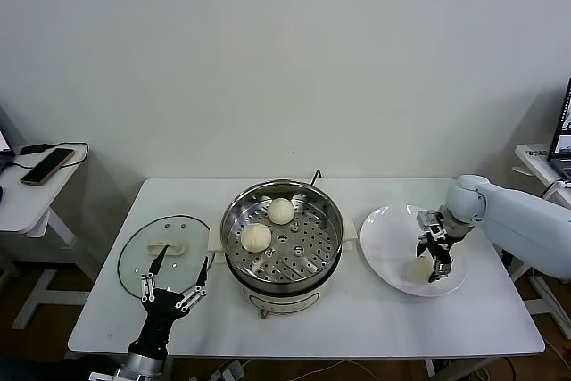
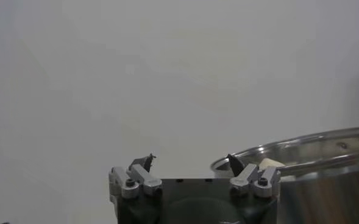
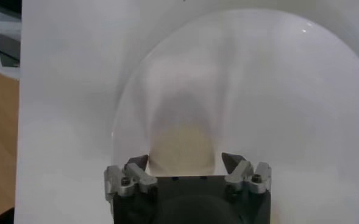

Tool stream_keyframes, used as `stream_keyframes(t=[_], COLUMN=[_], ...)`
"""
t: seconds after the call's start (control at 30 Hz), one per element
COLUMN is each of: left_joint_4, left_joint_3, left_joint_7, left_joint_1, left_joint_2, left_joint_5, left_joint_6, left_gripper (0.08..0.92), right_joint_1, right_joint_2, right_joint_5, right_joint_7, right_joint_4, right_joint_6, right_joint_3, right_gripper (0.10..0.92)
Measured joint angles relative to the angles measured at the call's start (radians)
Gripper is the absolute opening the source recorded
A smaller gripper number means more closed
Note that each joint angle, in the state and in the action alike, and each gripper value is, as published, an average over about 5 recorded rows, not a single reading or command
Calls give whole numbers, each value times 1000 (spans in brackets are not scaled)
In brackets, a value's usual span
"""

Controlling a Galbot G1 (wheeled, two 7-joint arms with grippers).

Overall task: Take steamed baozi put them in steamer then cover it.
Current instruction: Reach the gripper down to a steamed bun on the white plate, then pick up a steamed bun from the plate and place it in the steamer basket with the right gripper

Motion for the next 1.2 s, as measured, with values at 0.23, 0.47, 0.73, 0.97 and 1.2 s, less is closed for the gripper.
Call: stream_keyframes(t=[0.23,0.47,0.73,0.97,1.2], left_joint_4=[-1,-6,-13,-19,-20], left_joint_3=[-1,5,5,11,6], left_joint_7=[0,-1,-2,-2,-2], left_joint_1=[-1,-6,-2,1,8], left_joint_2=[2,9,20,18,19], left_joint_5=[-1,-2,-4,-4,-5], left_joint_6=[0,2,2,1,-5], left_gripper=[823,823,823,823,823], right_joint_1=[15,122,343,486,524], right_joint_2=[-11,-2,70,182,294], right_joint_5=[0,8,32,43,-4], right_joint_7=[-7,-40,-70,-65,-44], right_joint_4=[12,65,164,267,365], right_joint_6=[8,61,230,376,493], right_joint_3=[4,-9,-58,-86,-109], right_gripper=[654,651,661,655,653])
